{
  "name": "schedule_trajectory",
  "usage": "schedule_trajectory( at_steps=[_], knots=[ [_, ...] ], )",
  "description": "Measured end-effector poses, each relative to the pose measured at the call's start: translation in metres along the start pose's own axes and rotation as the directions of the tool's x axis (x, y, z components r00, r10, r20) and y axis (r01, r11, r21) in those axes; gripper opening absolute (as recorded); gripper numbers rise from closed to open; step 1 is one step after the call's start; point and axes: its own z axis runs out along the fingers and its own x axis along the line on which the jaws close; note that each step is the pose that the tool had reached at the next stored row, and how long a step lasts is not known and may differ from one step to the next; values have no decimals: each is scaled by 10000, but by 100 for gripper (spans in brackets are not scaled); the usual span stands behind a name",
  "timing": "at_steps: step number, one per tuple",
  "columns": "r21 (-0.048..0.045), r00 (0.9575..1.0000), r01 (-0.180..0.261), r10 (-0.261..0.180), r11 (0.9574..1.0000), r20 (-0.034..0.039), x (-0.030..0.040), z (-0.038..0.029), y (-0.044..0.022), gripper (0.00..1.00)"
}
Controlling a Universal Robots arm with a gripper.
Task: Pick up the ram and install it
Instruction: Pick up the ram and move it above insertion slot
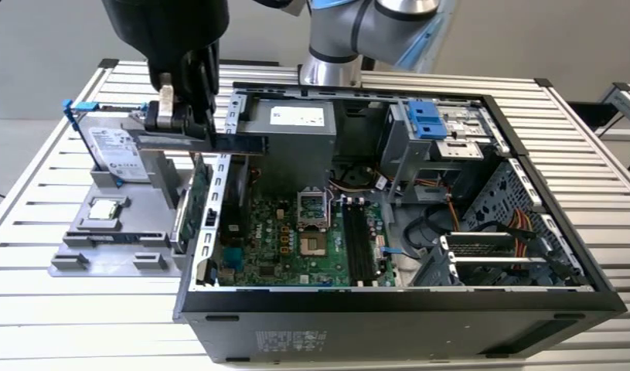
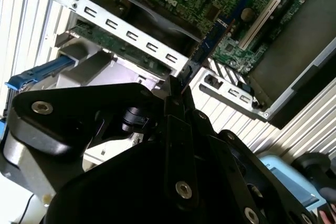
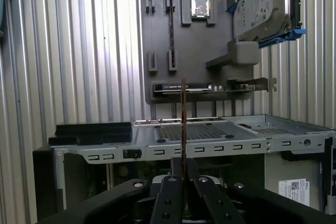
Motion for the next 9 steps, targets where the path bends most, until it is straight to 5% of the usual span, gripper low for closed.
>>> schedule_trajectory(
  at_steps=[9],
  knots=[
    [0, 10000, 0, 0, 10000, 0, -9, -1, -153, 0]
  ],
)
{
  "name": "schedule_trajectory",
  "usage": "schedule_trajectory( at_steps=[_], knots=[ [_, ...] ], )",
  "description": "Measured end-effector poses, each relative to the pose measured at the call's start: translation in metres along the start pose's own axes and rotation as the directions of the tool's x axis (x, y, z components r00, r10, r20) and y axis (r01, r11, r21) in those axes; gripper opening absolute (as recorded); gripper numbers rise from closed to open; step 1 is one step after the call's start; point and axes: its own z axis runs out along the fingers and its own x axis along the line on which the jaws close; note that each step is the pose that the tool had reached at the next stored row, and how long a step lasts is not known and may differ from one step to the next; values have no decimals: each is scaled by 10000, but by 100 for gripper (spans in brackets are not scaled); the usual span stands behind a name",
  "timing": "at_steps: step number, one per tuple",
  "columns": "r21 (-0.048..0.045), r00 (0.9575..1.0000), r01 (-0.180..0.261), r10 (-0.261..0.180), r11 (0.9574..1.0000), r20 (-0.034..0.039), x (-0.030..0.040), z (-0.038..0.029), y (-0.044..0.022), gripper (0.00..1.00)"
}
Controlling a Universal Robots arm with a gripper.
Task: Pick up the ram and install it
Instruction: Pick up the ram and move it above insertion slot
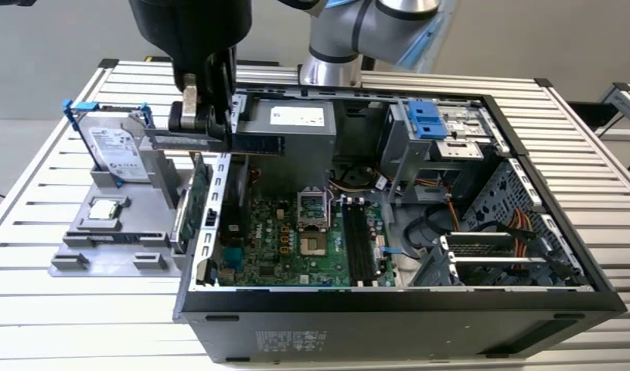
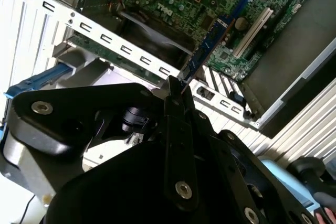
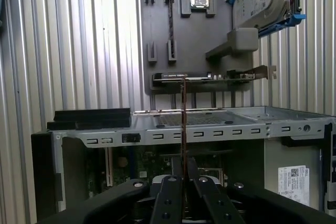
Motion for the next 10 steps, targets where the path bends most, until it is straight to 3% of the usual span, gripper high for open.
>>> schedule_trajectory(
  at_steps=[10],
  knots=[
    [1, 10000, 0, 0, 10000, 1, -10, -1, -167, 0]
  ],
)
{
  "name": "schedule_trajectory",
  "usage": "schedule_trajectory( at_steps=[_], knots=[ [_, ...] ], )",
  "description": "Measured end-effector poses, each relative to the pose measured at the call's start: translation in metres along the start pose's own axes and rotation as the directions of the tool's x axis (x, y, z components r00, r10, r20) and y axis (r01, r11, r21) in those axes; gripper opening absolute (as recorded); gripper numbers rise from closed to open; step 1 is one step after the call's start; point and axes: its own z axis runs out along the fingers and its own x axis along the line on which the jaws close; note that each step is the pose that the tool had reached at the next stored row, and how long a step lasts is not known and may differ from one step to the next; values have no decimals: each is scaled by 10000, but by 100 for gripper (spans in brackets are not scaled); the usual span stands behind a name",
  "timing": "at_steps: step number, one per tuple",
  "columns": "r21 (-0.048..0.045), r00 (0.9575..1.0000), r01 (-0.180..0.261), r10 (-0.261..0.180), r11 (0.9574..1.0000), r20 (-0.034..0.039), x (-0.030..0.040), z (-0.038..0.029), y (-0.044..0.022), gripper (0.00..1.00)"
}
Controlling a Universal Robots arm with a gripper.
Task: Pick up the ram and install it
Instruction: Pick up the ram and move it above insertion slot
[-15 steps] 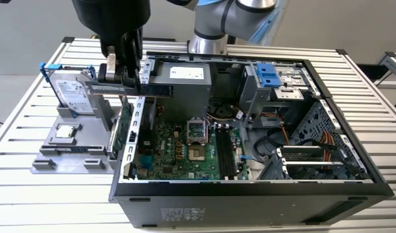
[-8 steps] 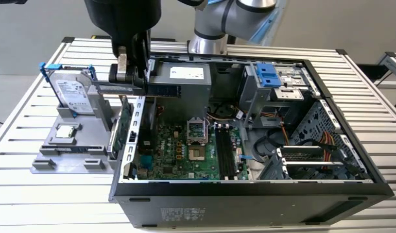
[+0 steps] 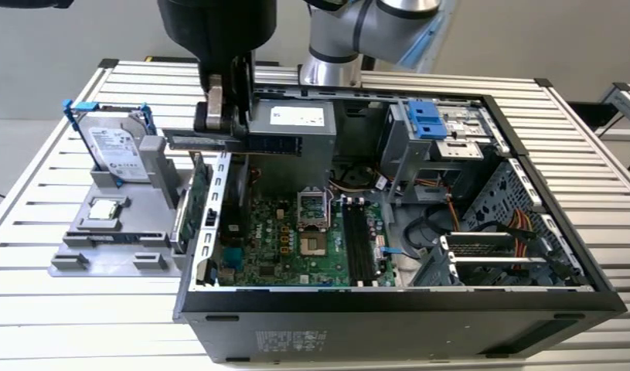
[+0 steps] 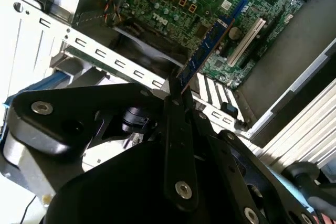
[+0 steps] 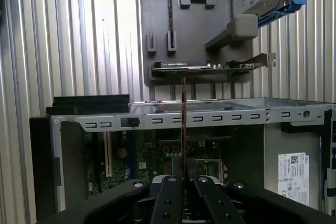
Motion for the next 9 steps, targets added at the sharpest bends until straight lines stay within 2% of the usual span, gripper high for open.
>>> schedule_trajectory(
  at_steps=[9],
  knots=[
    [0, 10000, 0, 0, 10000, 0, -8, -1, -144, 0]
  ],
)
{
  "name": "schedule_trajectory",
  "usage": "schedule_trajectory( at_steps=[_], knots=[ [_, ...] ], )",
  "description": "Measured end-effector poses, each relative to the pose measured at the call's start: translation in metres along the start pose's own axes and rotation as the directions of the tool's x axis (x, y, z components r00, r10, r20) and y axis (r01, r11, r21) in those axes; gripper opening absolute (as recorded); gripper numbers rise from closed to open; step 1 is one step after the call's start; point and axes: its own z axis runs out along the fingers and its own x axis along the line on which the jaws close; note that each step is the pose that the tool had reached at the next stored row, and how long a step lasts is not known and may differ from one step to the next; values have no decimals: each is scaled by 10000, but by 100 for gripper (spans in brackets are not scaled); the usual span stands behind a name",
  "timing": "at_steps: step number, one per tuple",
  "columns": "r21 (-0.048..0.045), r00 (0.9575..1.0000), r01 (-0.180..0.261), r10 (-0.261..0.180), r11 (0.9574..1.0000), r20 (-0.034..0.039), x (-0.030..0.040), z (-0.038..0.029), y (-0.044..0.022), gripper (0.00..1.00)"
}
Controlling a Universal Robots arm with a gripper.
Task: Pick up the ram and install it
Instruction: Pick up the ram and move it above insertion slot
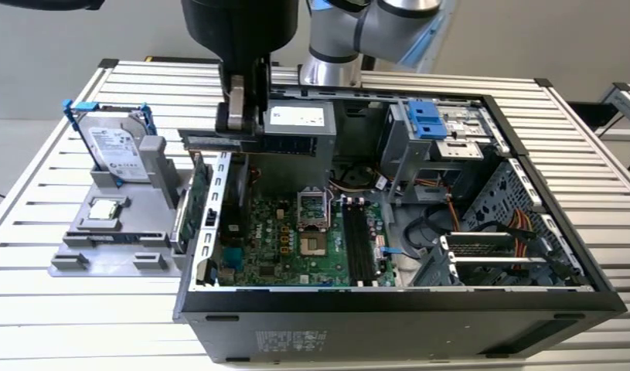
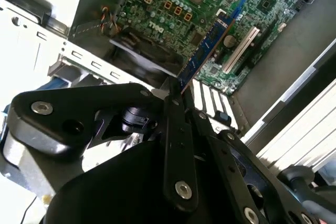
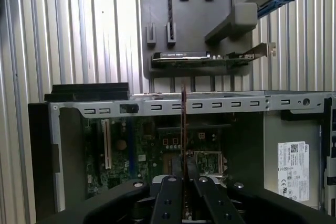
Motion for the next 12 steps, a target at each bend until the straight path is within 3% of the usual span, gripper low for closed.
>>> schedule_trajectory(
  at_steps=[12],
  knots=[
    [0, 10000, -8, 8, 10000, -1, -11, -2, -185, 0]
  ],
)
